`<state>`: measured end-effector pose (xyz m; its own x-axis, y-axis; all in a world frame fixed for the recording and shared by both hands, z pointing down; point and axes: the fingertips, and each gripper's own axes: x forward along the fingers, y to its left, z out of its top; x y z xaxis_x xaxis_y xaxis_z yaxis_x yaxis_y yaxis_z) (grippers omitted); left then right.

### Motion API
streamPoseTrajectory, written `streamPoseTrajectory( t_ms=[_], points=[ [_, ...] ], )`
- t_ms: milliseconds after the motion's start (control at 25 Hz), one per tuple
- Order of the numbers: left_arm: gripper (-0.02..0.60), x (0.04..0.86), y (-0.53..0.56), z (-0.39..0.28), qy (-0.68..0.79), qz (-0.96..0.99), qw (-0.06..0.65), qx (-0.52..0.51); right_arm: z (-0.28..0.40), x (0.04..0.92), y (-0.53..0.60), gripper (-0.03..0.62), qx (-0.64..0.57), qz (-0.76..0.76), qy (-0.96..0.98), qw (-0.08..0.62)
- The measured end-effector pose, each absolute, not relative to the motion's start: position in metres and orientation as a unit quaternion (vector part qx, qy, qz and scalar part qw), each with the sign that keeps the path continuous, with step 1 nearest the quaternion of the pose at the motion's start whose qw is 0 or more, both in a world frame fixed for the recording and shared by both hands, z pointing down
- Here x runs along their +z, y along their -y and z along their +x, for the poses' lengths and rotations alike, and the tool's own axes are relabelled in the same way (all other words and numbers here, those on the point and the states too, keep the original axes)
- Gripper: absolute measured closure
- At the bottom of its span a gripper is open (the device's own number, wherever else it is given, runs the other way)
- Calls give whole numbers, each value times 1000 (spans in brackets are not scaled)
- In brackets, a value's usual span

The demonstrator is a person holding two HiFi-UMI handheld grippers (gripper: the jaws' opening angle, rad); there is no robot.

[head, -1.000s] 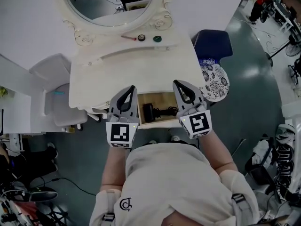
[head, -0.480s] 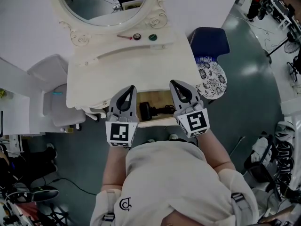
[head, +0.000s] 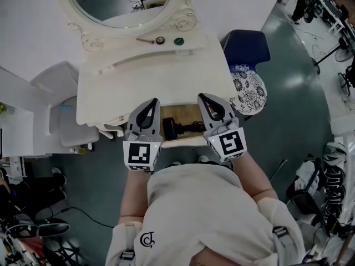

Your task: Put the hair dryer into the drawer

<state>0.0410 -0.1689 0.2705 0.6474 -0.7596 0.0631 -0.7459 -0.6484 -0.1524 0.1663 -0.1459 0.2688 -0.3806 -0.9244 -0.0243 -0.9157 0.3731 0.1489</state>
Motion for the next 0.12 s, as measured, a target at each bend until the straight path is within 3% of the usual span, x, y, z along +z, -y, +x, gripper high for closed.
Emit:
streamPoseTrajectory(
  t_ms=[120],
  points=[
    [571, 272, 170, 43, -413, -907, 48, -58, 166, 266, 146, 589, -71, 554, 829, 32]
  ],
)
